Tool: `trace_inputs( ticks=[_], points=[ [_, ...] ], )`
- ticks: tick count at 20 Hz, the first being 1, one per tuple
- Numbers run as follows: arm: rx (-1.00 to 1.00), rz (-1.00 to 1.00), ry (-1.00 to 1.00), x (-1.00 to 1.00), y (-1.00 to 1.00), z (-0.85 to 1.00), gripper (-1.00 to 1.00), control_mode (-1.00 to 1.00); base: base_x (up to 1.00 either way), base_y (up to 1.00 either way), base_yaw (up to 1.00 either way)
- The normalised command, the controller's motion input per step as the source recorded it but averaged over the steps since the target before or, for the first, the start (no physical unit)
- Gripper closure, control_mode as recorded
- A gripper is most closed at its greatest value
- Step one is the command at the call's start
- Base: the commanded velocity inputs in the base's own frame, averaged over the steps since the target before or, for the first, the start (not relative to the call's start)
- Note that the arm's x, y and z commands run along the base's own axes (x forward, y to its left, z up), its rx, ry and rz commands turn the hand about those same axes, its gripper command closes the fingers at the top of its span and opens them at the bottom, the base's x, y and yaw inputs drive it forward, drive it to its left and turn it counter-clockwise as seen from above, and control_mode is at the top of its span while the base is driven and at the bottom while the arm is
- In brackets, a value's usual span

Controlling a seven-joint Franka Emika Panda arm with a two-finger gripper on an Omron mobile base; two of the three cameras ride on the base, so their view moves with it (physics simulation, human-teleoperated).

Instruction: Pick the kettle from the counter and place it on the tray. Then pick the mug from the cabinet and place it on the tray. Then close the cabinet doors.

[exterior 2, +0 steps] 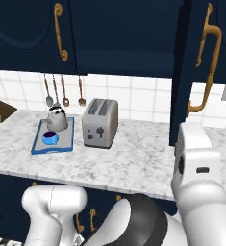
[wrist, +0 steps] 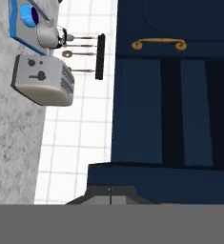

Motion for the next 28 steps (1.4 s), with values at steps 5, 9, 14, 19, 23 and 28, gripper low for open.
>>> trace_inputs(
  ticks=[5,9,14,19,23,28],
  points=[
    [0.00,-0.10,0.00,0.57,-0.85,-0.40,1.00,-1.00,0.00,0.00,0.00],
    [0.02,-0.02,0.00,0.97,-0.76,-0.29,1.00,-1.00,0.00,0.00,0.00],
    [0.07,0.00,0.01,1.00,-0.63,-0.05,1.00,-1.00,0.00,0.00,0.00],
    [0.05,0.00,-0.01,0.82,-0.65,0.00,1.00,-1.00,0.00,0.00,0.00],
    [0.02,0.03,-0.13,0.05,0.05,0.19,1.00,-1.00,0.00,0.00,0.00],
    [0.00,0.06,-0.19,-0.15,0.79,0.38,1.00,-1.00,0.00,0.00,0.00]
  ],
)
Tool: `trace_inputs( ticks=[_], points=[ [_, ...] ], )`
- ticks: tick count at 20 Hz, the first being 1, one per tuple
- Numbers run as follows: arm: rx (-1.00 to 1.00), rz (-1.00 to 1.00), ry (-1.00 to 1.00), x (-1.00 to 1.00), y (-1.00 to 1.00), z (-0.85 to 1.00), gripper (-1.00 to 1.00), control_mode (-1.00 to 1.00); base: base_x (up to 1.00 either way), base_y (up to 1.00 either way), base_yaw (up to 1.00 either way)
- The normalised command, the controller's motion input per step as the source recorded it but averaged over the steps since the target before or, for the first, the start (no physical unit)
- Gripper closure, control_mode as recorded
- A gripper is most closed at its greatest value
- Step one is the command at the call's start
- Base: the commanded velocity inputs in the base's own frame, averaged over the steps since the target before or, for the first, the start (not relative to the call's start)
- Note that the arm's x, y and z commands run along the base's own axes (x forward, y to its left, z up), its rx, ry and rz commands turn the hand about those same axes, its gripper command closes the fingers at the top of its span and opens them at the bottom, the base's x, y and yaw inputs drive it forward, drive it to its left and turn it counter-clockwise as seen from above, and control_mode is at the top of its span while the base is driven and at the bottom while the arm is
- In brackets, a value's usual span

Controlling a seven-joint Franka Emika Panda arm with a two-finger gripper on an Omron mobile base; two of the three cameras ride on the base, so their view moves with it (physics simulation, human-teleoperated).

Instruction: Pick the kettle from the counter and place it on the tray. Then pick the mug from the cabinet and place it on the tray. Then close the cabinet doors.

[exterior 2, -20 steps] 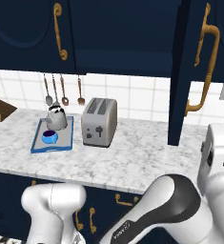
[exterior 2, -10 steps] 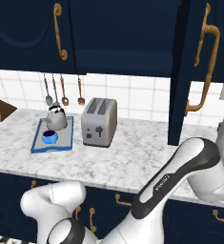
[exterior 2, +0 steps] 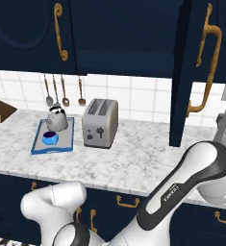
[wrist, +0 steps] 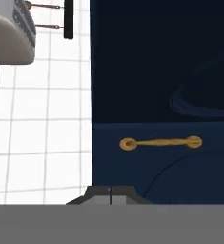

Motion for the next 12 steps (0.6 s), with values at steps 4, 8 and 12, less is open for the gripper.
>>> trace_inputs(
  ticks=[4,8,12],
  points=[
    [-0.01,0.06,-0.17,0.00,1.00,0.27,1.00,-1.00,0.00,0.00,0.00],
    [-0.06,0.13,-0.21,-0.10,1.00,0.40,1.00,-1.00,0.00,0.00,0.00],
    [-0.11,0.18,-0.26,-0.28,1.00,0.34,1.00,-1.00,0.00,0.00,0.00]
  ],
)
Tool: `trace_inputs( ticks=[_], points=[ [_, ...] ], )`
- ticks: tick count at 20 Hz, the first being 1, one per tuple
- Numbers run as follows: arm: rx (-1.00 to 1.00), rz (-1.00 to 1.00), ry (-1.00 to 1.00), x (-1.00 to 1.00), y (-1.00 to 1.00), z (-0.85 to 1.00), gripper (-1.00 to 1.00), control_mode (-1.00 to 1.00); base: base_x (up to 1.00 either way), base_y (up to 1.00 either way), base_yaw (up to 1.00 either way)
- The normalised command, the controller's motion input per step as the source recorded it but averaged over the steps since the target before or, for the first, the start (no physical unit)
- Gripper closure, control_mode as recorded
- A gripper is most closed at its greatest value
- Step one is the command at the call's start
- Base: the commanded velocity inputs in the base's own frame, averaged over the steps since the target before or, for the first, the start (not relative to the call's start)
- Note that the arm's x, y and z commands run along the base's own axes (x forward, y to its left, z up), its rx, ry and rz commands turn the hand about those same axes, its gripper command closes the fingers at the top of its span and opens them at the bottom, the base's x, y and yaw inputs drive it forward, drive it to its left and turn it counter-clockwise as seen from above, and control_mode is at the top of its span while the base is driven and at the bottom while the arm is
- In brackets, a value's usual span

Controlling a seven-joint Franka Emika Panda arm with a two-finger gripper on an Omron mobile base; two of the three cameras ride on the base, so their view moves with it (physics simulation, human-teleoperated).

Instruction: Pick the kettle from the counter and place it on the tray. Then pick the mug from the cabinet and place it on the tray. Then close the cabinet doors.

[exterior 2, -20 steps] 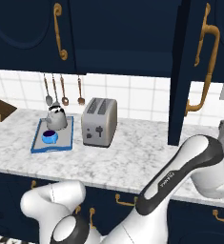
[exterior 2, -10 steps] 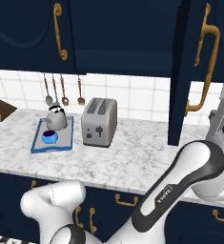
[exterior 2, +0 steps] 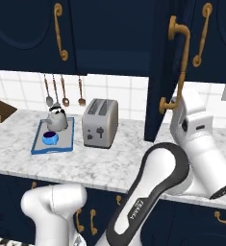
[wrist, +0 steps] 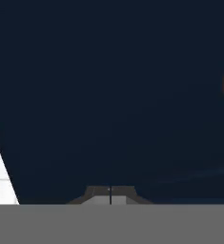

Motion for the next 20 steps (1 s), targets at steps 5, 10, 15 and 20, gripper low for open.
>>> trace_inputs(
  ticks=[5,10,15,20],
  points=[
    [-0.13,0.19,-0.20,-0.28,1.00,0.20,1.00,-1.00,0.00,0.00,0.00],
    [-0.01,0.07,0.00,0.24,0.73,0.27,1.00,-1.00,0.00,0.00,0.00],
    [0.01,0.12,0.00,0.64,0.44,0.51,1.00,-1.00,0.00,0.00,0.00],
    [0.00,0.01,0.09,0.63,0.61,0.19,1.00,-1.00,0.00,0.00,0.00]
  ],
)
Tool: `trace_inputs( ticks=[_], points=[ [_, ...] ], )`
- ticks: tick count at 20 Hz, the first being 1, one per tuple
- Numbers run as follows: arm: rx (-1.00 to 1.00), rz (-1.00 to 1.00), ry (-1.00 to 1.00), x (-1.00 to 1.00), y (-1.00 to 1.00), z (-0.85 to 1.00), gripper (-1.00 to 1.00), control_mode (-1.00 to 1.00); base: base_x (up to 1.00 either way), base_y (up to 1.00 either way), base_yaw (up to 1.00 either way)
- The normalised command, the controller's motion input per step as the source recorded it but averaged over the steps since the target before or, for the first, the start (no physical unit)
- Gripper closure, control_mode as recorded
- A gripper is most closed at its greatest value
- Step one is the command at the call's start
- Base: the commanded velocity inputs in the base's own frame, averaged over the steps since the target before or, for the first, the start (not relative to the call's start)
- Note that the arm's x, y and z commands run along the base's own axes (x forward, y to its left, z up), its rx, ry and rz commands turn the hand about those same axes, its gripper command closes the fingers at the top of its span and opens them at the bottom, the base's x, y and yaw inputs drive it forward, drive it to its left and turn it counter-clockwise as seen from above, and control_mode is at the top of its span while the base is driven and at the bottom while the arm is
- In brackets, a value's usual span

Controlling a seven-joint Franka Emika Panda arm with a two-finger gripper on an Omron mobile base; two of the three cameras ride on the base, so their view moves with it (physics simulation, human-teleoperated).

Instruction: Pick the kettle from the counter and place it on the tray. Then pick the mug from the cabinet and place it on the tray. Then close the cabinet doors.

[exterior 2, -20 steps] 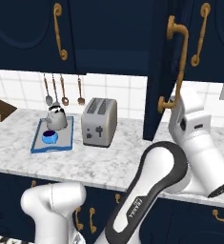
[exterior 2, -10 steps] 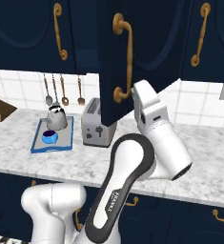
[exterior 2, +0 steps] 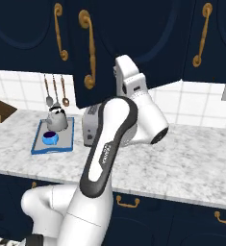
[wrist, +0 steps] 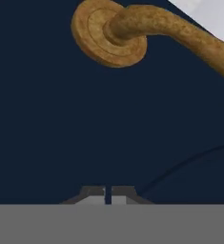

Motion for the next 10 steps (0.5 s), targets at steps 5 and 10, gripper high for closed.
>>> trace_inputs(
  ticks=[5,10],
  points=[
    [0.00,-0.03,0.17,0.60,0.67,0.03,1.00,-1.00,0.00,0.00,0.00],
    [-0.01,-0.18,0.18,0.63,0.76,0.00,1.00,-1.00,0.00,0.00,0.00]
  ],
)
